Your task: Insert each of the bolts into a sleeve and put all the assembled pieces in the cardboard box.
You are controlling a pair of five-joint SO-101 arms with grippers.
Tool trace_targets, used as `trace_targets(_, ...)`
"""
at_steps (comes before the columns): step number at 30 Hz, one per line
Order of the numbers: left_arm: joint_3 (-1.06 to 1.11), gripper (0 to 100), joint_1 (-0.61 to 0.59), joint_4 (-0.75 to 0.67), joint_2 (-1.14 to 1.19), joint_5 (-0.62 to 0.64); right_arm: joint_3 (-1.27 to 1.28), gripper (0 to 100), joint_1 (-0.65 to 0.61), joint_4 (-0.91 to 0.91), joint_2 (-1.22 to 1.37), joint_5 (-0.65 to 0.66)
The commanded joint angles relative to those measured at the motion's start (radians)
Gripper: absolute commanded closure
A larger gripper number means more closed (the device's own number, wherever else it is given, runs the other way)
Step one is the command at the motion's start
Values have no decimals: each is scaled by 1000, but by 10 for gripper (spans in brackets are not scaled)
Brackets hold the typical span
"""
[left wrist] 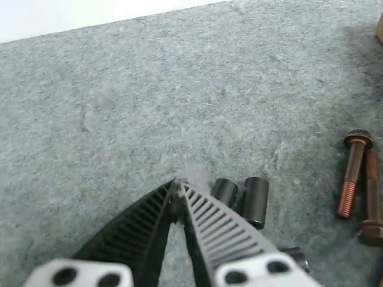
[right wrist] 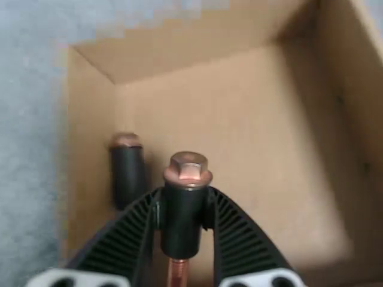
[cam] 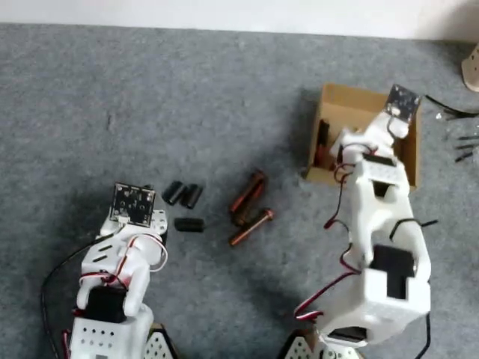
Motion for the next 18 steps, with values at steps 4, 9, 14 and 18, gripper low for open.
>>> trace_targets(4, -8, 993, 15, -34, -16, 8, -65, 981, -24, -10, 7, -12)
trace_targets(9, -7, 993, 15, -35, -16, 8, -64, 804, -31, -10, 5, -12)
trace_targets(14, -7, 993, 15, -35, -16, 8, -59, 731, -33, -7, 1, -12)
trace_targets(18, -7, 993, 15, -35, -16, 8, -61, 731, -56, 93, -88, -14)
